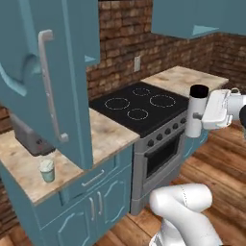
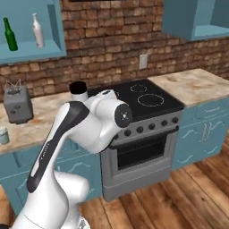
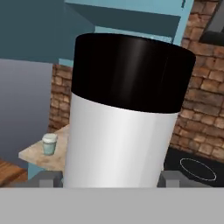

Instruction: Sort all alcoholic drinks to one cabinet, and non-alcoholic drinks to the other.

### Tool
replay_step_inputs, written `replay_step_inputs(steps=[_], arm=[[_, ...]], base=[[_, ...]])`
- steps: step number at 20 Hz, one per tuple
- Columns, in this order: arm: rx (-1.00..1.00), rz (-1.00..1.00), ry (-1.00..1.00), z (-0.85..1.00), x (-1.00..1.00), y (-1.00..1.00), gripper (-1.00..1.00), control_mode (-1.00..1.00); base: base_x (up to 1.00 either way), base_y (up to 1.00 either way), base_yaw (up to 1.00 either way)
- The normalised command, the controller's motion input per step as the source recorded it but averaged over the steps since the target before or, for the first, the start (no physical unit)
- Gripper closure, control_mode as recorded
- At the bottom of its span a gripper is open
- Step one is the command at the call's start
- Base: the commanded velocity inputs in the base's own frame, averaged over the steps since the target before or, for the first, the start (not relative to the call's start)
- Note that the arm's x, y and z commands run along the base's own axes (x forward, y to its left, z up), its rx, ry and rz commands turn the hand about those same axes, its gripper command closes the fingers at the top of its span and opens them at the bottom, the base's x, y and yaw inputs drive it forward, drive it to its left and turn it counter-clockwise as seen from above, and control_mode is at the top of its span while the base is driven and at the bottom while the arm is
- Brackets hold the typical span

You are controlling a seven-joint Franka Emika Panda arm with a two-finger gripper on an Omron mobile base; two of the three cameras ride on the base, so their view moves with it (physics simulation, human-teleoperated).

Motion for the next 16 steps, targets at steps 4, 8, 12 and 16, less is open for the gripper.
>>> replay_step_inputs(steps=[4, 8, 12, 16], arm=[[0.0, 0.0, 0.0, 0.0, 0.0, 0.0, 1.0, 1.0], [0.0, 0.0, 0.0, 0.0, 0.0, 0.0, 1.0, 1.0], [0.0, 0.0, 0.0, 0.0, 0.0, 0.0, 1.0, 1.0], [0.0, 0.0, 0.0, 0.0, 0.0, 0.0, 1.0, 1.0]], base=[[-0.01, -0.57, -0.61], [0.2, -0.61, -0.52], [0.54, -0.56, -0.5], [0.67, -0.47, -0.47]])
